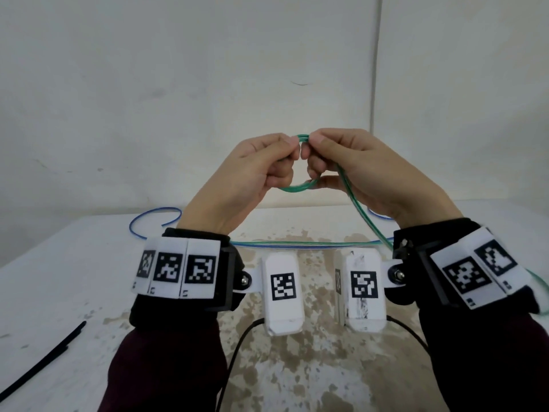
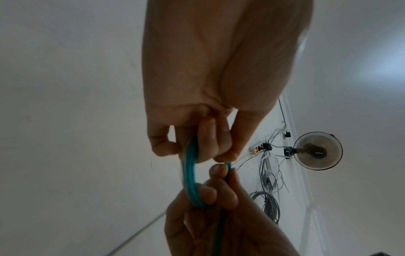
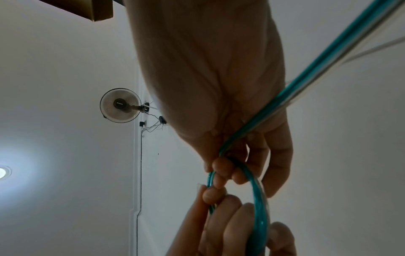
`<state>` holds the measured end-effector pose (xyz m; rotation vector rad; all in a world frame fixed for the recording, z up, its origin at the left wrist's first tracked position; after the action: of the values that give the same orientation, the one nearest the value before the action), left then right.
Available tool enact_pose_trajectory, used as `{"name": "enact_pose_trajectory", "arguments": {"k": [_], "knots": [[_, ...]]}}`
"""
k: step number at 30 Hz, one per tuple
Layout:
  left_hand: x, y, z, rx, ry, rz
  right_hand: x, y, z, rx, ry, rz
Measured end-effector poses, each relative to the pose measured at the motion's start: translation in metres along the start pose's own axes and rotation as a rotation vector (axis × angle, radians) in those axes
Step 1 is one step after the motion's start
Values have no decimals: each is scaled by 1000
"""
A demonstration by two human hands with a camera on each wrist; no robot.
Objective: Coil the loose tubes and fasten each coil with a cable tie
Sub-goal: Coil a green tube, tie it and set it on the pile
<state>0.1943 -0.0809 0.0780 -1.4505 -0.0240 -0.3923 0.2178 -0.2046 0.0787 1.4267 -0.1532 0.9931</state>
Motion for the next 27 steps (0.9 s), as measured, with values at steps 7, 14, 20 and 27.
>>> {"name": "enact_pose_trajectory", "arguments": {"k": [7, 14, 20, 27], "knots": [[3, -7, 5, -256, -149, -124, -1, 1, 2, 212, -6, -10], [4, 1, 5, -262, -56, 49, 4, -8, -8, 179, -41, -5], [2, 2, 7, -151, -21, -12, 4, -6, -10, 68, -32, -21], [9, 3, 1, -273, -218, -92, -1, -10, 0, 114, -108, -153]]}}
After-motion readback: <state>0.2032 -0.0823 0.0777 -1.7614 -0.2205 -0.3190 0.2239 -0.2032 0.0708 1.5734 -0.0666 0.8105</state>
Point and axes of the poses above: each hand's wrist, its own x-axis towards the middle knuckle, its own z-axis out of the back of the hand, y = z × x, the point moved 5 cm from there along x, towards the middle knuckle, and after that the axes turned 14 degrees about z, right-handed, at the moved point
